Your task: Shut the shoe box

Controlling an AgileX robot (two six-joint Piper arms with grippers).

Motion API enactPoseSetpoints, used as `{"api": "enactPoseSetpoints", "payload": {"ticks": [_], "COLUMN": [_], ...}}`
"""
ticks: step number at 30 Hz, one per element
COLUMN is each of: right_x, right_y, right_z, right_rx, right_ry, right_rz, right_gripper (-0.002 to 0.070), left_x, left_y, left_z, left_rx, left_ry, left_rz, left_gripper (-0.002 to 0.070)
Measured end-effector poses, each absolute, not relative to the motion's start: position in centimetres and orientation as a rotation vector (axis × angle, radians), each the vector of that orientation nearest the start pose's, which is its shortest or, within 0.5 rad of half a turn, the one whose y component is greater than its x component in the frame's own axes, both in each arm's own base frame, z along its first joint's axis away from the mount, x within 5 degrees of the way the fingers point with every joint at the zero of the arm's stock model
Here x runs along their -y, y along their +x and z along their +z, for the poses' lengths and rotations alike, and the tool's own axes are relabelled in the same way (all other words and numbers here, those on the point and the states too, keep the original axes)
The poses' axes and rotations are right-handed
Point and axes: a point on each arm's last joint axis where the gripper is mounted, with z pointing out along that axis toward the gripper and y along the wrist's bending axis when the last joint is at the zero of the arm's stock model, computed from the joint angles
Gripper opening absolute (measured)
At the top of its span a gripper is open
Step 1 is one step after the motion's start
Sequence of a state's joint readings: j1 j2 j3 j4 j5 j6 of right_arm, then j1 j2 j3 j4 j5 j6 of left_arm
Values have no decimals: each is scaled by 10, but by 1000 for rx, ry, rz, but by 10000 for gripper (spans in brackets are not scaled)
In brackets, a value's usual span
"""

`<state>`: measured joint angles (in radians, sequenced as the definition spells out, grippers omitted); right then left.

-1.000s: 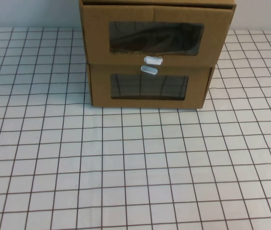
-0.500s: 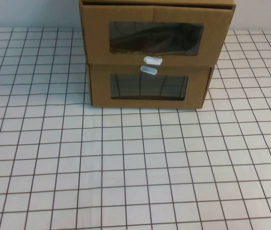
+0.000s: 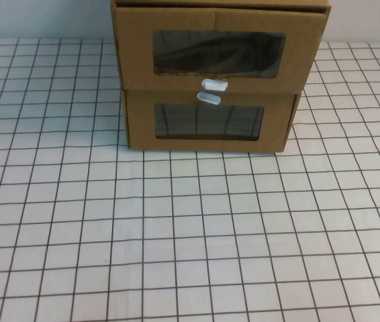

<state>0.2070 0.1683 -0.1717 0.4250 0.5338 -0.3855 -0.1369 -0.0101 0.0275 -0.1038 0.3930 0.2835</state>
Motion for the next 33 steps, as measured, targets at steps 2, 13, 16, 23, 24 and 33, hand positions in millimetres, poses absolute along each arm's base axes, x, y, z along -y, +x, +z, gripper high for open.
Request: {"api": "enactPoseSetpoints", "payload": {"ticks": [2, 13, 16, 23, 24, 33], "right_x": [-31, -29, -23, -10, -9, 0], "right_y": [52, 49, 47, 46, 47, 51], "right_z": [218, 220, 222, 196, 192, 172], "right_rx": [-1948, -1918, -1870, -1876, -1894, -1915], "right_ry": [-355, -340, -325, -143, -95, 95], "right_rz": [334, 320, 222, 80, 95, 92], "right_gripper": [-14, -14, -14, -14, -14, -14], "left_x": [11, 11, 11, 11, 11, 11], "left_y": [51, 51, 51, 51, 51, 51], "left_z": [169, 169, 169, 169, 169, 169], "left_rx": [-1862, -1864, -1864, -1863, -1863, -1863], "left_ry": [332, 334, 334, 334, 334, 334], "left_rz": [-3, -2, -2, -2, -2, -2], "left_gripper": [-5, -5, -5, -5, -5, -5]}}
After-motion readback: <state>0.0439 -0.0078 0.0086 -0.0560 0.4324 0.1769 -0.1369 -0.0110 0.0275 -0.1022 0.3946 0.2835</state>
